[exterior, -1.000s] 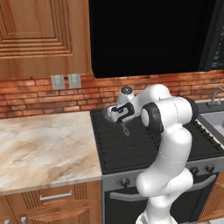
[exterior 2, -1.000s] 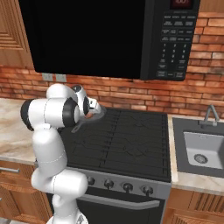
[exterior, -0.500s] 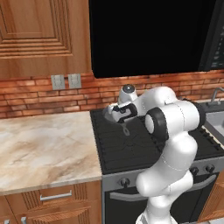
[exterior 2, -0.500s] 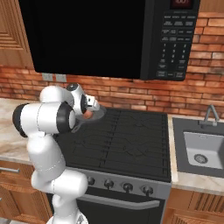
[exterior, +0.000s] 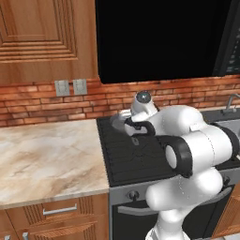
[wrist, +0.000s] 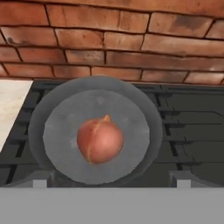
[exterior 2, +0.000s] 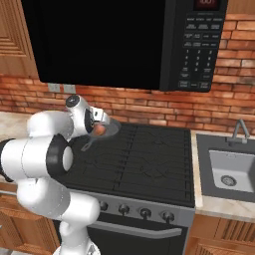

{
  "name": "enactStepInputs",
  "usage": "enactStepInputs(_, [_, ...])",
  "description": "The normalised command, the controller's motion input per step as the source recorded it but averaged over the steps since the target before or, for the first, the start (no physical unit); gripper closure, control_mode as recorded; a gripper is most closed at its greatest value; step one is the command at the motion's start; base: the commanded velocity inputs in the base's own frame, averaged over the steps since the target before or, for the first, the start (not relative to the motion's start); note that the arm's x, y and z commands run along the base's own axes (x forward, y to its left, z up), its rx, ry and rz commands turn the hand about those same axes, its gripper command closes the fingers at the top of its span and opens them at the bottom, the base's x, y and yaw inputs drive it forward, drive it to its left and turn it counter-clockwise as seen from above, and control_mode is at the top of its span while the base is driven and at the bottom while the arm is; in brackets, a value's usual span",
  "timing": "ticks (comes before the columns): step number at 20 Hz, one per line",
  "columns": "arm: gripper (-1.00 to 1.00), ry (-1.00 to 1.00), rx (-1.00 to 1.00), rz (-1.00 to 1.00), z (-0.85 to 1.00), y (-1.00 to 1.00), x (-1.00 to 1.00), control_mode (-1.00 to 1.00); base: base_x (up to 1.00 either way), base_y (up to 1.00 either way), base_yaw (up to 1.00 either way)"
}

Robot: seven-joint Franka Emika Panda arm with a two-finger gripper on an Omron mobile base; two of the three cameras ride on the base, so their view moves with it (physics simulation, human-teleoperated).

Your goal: Place the pan on the rear left burner on the stove. Then place the tomato and the onion in the pan and turn on the rear left burner.

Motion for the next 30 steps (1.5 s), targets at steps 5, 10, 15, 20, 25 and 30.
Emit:
enactStepInputs(5, [-1.00,-0.02,0.00,-0.02,0.26,-0.15,-0.85,-1.00,0.00,0.00,0.00])
enactStepInputs(10, [-1.00,0.00,0.00,-0.01,0.33,-0.16,-0.84,-1.00,0.00,0.00,0.00])
enactStepInputs(15, [-1.00,0.05,0.06,-0.01,0.69,-0.09,-0.70,-1.00,0.00,0.00,0.00])
enactStepInputs(20, [-1.00,0.18,0.08,0.00,0.73,0.00,-0.65,-1.00,0.00,0.00,0.00])
enactStepInputs(25, [-1.00,0.20,0.01,0.00,0.34,0.00,-0.80,-1.00,0.00,0.00,0.00])
enactStepInputs(30, [-1.00,0.21,0.00,0.00,0.05,-0.01,-0.77,-1.00,0.00,0.00,0.00])
